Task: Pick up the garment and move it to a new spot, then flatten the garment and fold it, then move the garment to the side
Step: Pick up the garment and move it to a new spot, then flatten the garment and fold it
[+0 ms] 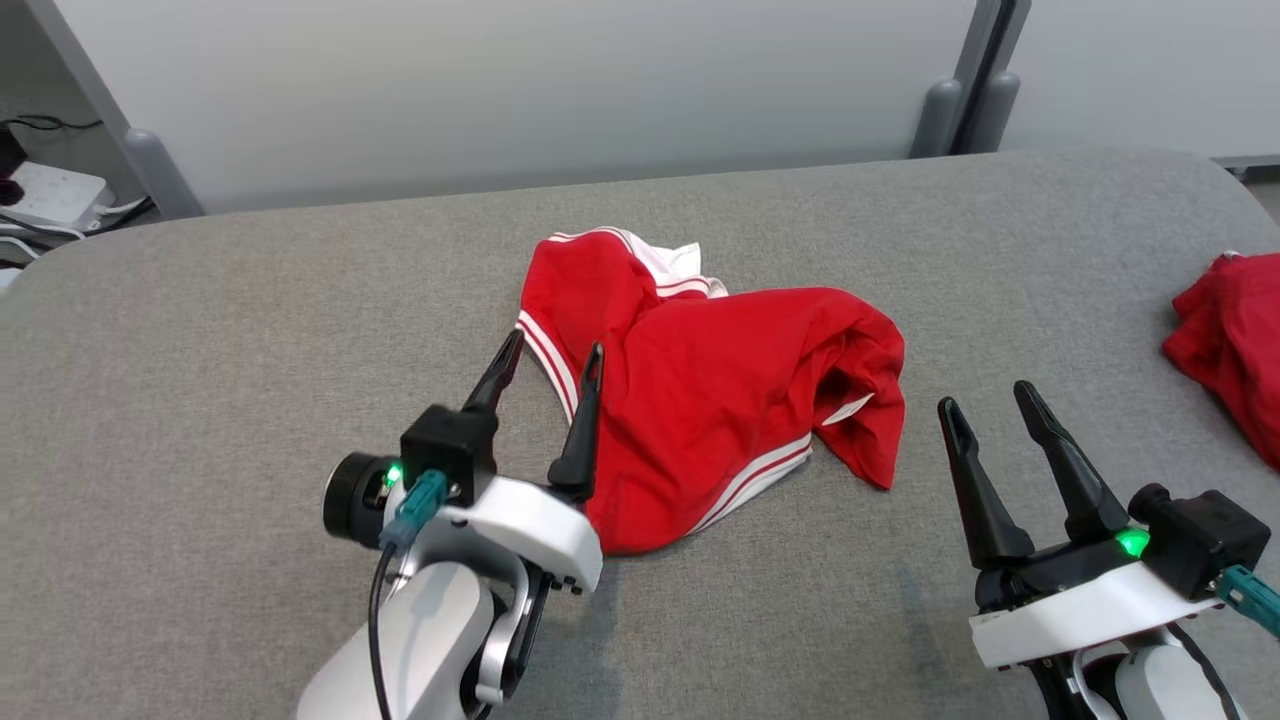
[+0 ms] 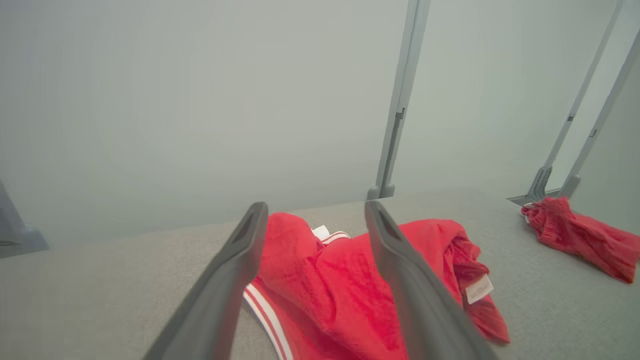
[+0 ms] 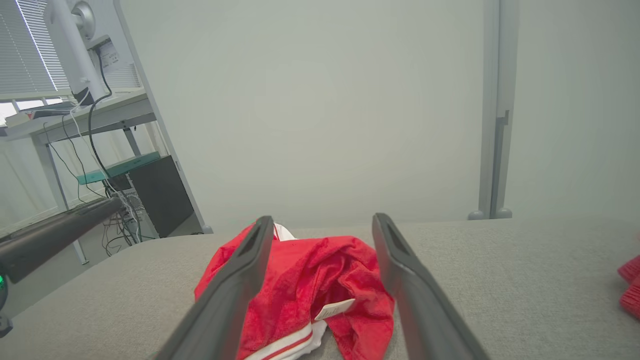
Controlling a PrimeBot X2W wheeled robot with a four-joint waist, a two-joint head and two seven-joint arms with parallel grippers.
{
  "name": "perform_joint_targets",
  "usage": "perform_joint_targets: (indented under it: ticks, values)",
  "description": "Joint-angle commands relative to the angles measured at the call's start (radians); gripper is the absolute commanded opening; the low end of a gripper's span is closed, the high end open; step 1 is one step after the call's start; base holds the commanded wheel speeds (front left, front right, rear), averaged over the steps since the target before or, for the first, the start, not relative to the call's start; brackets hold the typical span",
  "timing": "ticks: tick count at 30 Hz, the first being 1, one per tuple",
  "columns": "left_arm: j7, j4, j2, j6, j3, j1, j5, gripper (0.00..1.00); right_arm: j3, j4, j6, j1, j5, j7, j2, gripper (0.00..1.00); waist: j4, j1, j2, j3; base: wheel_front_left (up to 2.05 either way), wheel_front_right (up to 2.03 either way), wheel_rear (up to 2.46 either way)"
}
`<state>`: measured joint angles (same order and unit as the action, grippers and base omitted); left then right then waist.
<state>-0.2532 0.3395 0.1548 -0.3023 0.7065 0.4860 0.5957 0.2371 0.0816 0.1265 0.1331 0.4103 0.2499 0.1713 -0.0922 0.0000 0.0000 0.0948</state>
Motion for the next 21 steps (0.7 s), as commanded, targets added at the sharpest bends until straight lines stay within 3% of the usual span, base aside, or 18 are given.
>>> perform_joint_targets:
  ticks: [1,10,21]
  values:
    - [-0.008,-0.050,0.027,-0.015,-0.050,-0.023,-0.013,1.00,0.011,-0.024,0.004,0.002,-0.011,0.012,0.013,1.00,0.017,0.0000,0.0000,-0.021,0.00,0.00,0.00]
    - [-0.008,-0.096,0.044,-0.027,-0.049,-0.193,-0.001,1.00,-0.009,-0.023,0.004,-0.038,-0.014,0.012,0.013,1.00,0.051,0.0000,0.0000,-0.076,0.00,0.00,0.00]
    - [-0.002,-0.095,0.046,-0.026,-0.038,-0.208,0.005,1.00,-0.004,-0.035,0.004,-0.041,-0.013,0.012,0.016,1.00,0.065,0.0000,0.0000,-0.065,0.00,0.00,0.00]
